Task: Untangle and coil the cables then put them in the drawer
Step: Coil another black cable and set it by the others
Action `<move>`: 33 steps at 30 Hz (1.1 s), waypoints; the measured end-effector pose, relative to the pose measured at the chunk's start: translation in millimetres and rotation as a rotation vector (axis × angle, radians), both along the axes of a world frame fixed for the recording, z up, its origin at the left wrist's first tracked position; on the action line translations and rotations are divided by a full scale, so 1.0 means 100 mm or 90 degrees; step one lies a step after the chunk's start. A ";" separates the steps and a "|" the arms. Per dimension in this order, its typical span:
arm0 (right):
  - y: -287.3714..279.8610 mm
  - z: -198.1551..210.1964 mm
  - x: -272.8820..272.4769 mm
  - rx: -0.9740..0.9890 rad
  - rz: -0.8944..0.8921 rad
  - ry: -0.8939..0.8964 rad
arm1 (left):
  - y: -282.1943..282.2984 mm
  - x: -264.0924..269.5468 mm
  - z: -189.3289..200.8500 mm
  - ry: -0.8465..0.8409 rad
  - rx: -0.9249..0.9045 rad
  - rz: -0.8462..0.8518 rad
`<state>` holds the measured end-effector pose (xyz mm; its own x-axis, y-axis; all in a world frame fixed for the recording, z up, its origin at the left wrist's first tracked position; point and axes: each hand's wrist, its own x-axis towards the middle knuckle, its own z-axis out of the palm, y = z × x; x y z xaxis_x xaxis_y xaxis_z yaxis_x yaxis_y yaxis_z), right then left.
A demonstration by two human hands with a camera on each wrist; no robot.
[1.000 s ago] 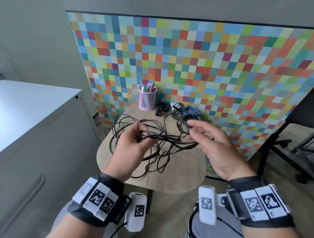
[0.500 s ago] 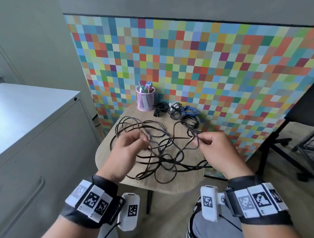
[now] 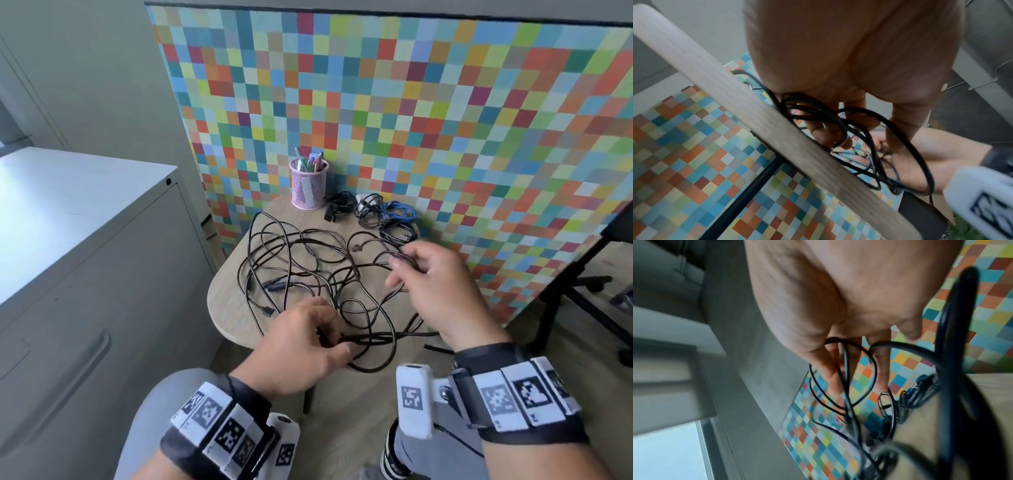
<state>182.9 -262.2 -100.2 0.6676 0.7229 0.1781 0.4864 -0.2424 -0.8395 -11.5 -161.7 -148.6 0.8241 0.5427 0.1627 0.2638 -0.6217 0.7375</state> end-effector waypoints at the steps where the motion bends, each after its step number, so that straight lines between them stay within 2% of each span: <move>1: 0.00 0.07 0.01 0.059 -0.019 0.027 | -0.01 -0.01 0.00 0.009 0.009 0.003; 4: 0.00 0.32 0.04 0.255 -0.043 0.200 | -0.02 -0.01 0.02 0.018 0.000 0.017; 6: -0.01 0.46 0.07 0.317 -0.029 0.306 | -0.01 0.01 0.04 0.021 -0.018 0.034; 7: -0.03 0.51 0.09 0.297 -0.030 0.283 | 0.00 0.02 0.05 0.029 -0.022 0.043; 10: -0.11 0.56 0.23 0.068 -0.046 -0.038 | 0.01 0.05 0.05 0.061 -0.017 0.071; 11: -0.14 0.56 0.27 0.033 -0.065 -0.102 | 0.01 0.06 0.05 0.069 -0.009 0.081; 12: -0.16 0.57 0.31 0.039 -0.081 -0.106 | 0.00 0.07 0.05 0.077 -0.005 0.089; 13: -0.19 0.58 0.35 0.078 -0.080 -0.055 | 0.00 0.08 0.05 0.082 -0.006 0.097; 16: -0.27 0.64 0.37 0.201 -0.026 0.182 | 0.01 0.11 0.06 0.077 -0.019 0.115; 20: -0.36 0.72 0.36 0.370 0.036 0.301 | 0.01 0.14 0.06 0.055 -0.067 0.115; 25: -0.36 0.73 0.34 0.449 0.018 0.246 | 0.04 0.15 0.10 0.038 -0.078 0.130; 28: -0.37 0.76 0.33 0.504 0.047 0.252 | 0.10 0.16 0.17 0.043 -0.087 0.156; 33: -0.34 0.91 0.32 0.484 0.124 0.157 | 0.12 0.22 0.28 0.122 -0.060 0.131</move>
